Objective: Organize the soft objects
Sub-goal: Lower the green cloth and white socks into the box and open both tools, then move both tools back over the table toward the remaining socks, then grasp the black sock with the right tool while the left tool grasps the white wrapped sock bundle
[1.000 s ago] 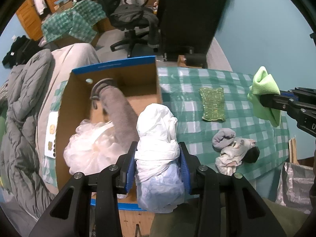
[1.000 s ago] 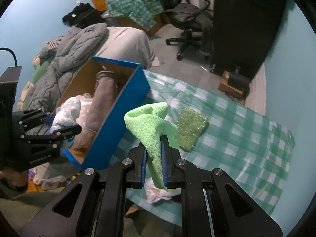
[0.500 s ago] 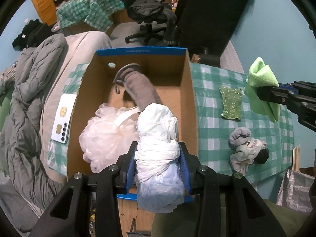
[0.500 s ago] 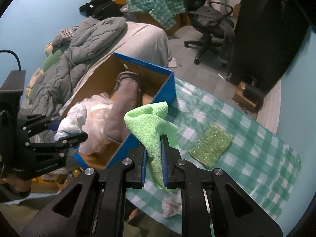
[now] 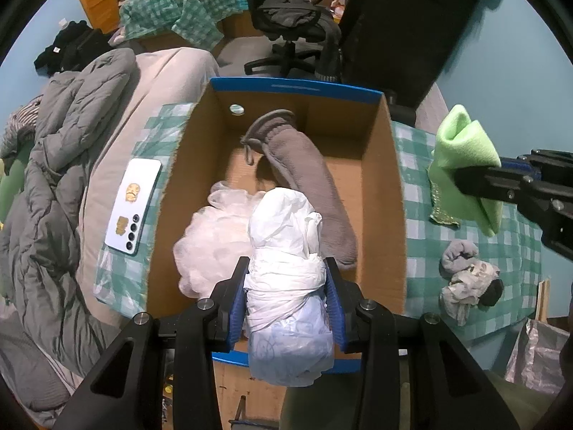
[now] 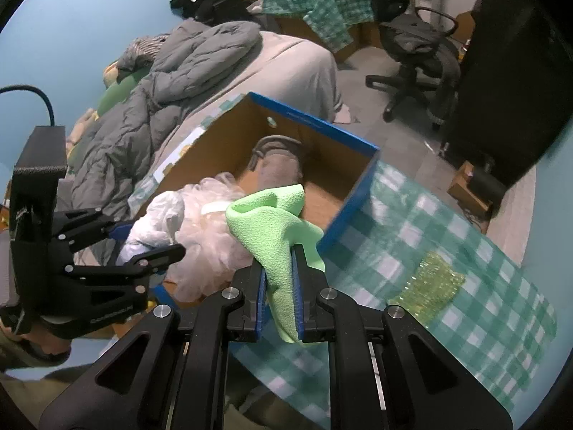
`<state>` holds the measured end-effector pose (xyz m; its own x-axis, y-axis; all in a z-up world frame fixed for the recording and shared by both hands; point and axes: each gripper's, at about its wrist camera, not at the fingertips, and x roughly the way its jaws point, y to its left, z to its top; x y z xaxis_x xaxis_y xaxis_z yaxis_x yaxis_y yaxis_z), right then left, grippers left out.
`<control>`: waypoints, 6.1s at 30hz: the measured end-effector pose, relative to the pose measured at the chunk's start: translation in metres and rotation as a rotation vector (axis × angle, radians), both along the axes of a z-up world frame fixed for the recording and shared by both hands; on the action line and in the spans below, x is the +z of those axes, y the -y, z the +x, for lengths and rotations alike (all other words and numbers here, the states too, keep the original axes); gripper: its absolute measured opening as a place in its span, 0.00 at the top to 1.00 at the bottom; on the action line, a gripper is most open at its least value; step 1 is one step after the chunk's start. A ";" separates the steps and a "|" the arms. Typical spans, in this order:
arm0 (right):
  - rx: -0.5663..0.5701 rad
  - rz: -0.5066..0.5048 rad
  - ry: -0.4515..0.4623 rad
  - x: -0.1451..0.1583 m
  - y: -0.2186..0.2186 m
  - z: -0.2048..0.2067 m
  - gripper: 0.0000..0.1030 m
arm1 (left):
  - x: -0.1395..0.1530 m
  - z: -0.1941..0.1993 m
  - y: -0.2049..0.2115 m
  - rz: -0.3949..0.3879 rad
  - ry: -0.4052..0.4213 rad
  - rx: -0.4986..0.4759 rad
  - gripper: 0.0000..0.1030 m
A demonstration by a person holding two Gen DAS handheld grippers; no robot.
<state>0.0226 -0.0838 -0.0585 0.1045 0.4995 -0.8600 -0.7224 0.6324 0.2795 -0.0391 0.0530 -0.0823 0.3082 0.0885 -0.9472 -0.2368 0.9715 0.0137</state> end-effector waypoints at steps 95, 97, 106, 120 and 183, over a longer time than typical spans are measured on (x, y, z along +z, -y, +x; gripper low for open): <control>-0.481 -0.164 -0.080 -0.028 0.219 -0.006 0.38 | -0.003 0.036 0.170 -0.018 -0.004 -0.413 0.21; -0.495 -0.167 -0.088 -0.033 0.228 -0.008 0.38 | -0.009 0.038 0.177 -0.025 -0.018 -0.427 0.21; -0.525 -0.166 -0.143 -0.060 0.262 -0.021 0.38 | -0.033 0.041 0.206 -0.015 -0.079 -0.494 0.21; -0.430 -0.162 -0.238 -0.124 0.255 -0.038 0.38 | -0.079 0.045 0.224 -0.038 -0.151 -0.507 0.21; -0.363 -0.267 -0.206 -0.181 0.294 -0.012 0.47 | -0.139 0.048 0.301 0.023 -0.198 -0.586 0.57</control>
<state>0.0108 -0.3775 -0.2392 0.0454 0.2214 -0.9741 -0.3893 0.9019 0.1869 0.0085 -0.2483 -0.2210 0.1301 -0.0207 -0.9913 0.3452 0.9382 0.0257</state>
